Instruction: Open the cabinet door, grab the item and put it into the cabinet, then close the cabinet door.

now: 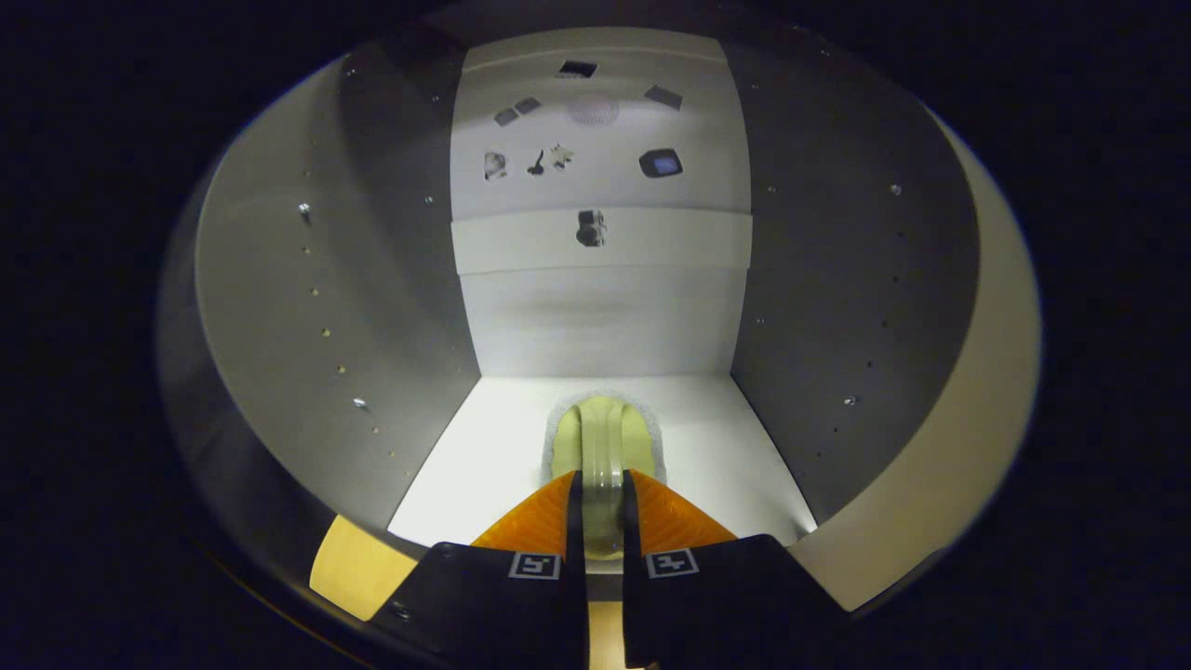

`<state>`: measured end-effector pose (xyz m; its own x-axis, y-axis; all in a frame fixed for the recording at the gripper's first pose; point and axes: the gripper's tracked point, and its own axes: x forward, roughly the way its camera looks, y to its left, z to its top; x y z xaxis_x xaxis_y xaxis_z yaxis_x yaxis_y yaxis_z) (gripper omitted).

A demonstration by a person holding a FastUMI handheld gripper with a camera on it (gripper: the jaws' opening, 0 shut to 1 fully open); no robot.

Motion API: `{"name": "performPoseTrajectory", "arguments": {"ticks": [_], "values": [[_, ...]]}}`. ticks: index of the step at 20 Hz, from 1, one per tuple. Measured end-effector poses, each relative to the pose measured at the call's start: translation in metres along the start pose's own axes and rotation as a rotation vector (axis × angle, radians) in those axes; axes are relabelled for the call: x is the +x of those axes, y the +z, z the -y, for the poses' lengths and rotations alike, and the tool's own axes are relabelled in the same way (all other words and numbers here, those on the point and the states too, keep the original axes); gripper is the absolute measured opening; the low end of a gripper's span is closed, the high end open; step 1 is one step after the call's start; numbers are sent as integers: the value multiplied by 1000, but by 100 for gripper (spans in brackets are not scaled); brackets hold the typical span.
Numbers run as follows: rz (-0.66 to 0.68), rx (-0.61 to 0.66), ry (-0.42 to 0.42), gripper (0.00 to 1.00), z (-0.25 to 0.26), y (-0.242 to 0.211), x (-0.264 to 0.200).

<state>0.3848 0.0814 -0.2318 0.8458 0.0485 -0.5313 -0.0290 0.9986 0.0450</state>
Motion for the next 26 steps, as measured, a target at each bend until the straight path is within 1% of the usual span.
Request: {"name": "performPoseTrajectory", "arguments": {"ticks": [3,7,8,11,12,13,14,16,18,21,24,26], "values": [[-42,1,-13,18,2,-9,21],[-55,9,-40,19,6,-9,39],[-56,20,-46,22,8,-8,43],[-69,45,-66,24,12,-8,51],[-74,50,-69,28,13,-10,53],[-72,49,-74,35,15,-9,52],[-66,48,-78,38,16,-7,52],[-54,50,-82,55,18,-4,47],[-29,59,-87,60,20,3,40],[31,69,-95,100,24,19,21],[115,89,-75,100,22,40,-6],[179,81,-62,100,20,55,-34]]}}
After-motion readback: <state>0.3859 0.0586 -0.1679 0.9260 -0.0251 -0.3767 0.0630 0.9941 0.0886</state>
